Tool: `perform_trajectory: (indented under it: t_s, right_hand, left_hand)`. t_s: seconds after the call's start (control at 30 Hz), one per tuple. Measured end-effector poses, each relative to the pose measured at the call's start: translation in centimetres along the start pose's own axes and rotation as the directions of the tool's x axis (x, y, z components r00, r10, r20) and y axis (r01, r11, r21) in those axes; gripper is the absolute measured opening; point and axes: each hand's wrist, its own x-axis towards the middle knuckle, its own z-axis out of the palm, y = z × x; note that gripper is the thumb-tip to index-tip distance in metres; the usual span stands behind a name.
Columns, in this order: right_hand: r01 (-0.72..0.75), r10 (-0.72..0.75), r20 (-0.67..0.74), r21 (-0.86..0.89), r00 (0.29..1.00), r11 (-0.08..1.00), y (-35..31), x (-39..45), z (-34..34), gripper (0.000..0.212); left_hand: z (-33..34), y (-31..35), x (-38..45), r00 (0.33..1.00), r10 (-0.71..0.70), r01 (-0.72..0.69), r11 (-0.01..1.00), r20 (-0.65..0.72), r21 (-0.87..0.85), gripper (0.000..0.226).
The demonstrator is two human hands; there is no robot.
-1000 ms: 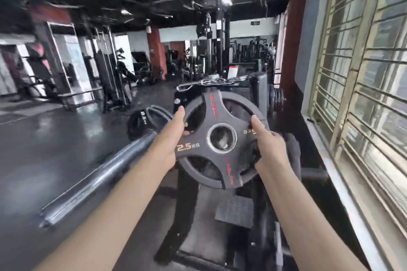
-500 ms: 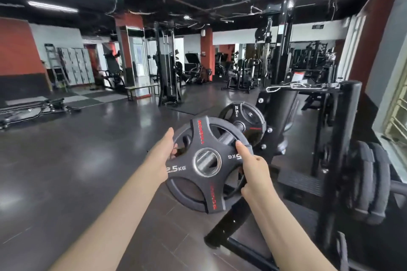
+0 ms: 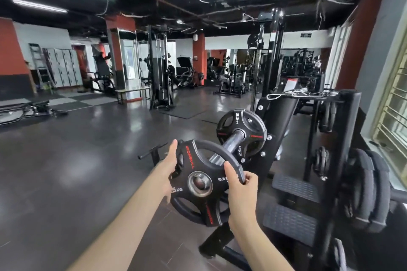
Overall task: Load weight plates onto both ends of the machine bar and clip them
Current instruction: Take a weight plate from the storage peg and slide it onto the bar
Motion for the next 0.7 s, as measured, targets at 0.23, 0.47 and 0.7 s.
perform_trajectory:
  t_s: [0.23, 0.47, 0.7]
  right_hand:
    - [0.081, -0.083, -0.03, -0.086, 0.996, 0.993, 1.4, 0.0, 1.0, 0.037]
    - [0.044, -0.045, -0.008, -0.101, 0.999, 0.994, 1.9, 2.8, 0.8, 0.043]
    - [-0.033, 0.037, 0.039, -0.095, 0.999, 0.995, 2.1, 8.4, 0.1, 0.048]
  left_hand:
    - [-0.5, -0.7, 2.5, 0.998, 0.02, -0.016, 0.999, 0.065, -0.048, 0.088]
    - [0.6, 1.9, 4.4, 0.994, 0.019, -0.02, 1.0, 0.11, 0.015, 0.069]
    - [4.1, 4.9, 7.3, 0.992, 0.057, -0.069, 0.992, 0.112, 0.104, 0.08]
